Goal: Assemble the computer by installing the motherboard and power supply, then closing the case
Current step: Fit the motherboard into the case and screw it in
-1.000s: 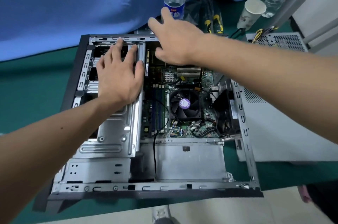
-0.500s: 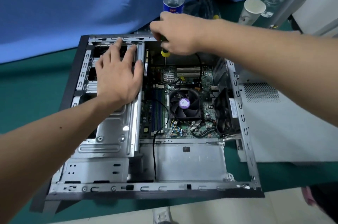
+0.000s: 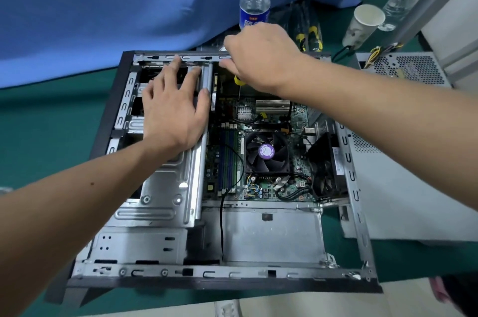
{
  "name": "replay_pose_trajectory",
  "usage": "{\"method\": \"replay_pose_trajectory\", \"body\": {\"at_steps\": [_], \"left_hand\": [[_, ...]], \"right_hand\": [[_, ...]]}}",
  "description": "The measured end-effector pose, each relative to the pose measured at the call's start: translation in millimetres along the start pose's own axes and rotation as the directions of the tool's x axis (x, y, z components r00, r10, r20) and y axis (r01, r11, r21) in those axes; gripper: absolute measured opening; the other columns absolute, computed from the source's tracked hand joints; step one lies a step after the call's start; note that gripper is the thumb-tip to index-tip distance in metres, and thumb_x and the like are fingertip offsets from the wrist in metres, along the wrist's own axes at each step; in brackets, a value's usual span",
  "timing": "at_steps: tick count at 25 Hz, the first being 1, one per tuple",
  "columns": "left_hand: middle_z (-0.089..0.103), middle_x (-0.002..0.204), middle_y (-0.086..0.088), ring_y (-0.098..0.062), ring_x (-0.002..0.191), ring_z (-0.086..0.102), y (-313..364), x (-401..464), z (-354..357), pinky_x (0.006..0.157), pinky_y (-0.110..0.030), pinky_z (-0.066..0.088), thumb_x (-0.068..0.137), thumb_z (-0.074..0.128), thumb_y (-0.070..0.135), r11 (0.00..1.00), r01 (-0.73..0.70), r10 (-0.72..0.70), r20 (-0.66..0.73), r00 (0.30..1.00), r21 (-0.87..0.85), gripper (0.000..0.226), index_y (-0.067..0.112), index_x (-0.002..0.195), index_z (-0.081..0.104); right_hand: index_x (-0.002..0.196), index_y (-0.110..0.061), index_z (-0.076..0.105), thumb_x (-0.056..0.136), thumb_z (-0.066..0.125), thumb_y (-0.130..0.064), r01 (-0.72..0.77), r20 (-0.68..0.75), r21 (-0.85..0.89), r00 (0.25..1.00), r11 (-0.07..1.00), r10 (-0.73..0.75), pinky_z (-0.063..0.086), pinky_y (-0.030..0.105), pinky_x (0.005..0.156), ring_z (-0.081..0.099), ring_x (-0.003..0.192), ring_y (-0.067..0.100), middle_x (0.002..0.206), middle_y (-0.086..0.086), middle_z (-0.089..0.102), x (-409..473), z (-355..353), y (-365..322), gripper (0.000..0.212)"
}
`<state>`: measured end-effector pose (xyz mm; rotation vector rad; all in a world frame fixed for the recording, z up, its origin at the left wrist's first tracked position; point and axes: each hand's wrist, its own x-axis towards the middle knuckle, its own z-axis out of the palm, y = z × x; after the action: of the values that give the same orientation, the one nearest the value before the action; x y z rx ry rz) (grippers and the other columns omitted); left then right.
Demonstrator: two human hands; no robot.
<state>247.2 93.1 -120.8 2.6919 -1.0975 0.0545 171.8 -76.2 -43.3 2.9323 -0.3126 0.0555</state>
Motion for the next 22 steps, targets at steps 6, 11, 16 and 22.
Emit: {"method": "replay_pose_trajectory", "body": {"at_steps": [6,11,16,22], "left_hand": [[0.019,0.163,-0.007,-0.029,0.145,0.022,0.6,1.0,0.4,0.115,-0.05,0.018,0.098,0.024,0.05,1.0,-0.009,0.009,0.007,1.0,0.001,0.055,0.03,0.148,0.037],[0.02,0.162,-0.007,-0.03,0.145,0.023,-0.6,0.3,0.9,0.115,-0.05,0.018,0.099,0.026,0.049,1.0,-0.01,0.01,0.003,1.0,-0.004,0.053,0.03,0.147,0.038],[0.019,0.162,-0.008,-0.03,0.145,0.022,0.3,0.5,-0.1,0.115,-0.051,0.017,0.1,0.027,0.048,1.0,-0.011,0.011,0.008,1.0,-0.001,0.052,0.03,0.148,0.036],[0.018,0.163,-0.007,-0.029,0.146,0.021,0.8,0.0,-0.2,0.115,-0.05,0.017,0.101,0.028,0.047,1.0,-0.001,0.001,0.011,1.0,-0.002,0.051,0.03,0.149,0.036]], "right_hand": [[0.122,-0.005,0.045,0.094,0.054,-0.02,0.127,0.074,0.108,0.988,0.986,-0.136,0.04,0.042,0.068,0.057,0.093,0.041,0.124,0.019,0.045,-0.4,2.4,6.1,0.033],[0.118,-0.004,0.052,0.103,0.044,-0.041,-0.045,0.029,-0.01,0.999,0.999,0.045,0.034,0.04,0.065,0.058,0.09,0.037,0.122,0.02,0.054,-5.6,3.4,0.2,0.04],[0.119,-0.011,0.048,0.095,0.052,-0.014,0.114,0.106,0.214,0.985,0.97,-0.139,0.043,0.043,0.068,0.055,0.087,0.035,0.122,0.014,0.044,-10.9,0.2,7.9,0.024],[0.126,-0.01,0.045,0.094,0.056,-0.029,-0.051,0.071,0.106,0.997,0.993,0.043,0.033,0.039,0.066,0.049,0.083,0.037,0.133,0.021,0.043,-9.5,2.2,-9.8,0.039]]}}
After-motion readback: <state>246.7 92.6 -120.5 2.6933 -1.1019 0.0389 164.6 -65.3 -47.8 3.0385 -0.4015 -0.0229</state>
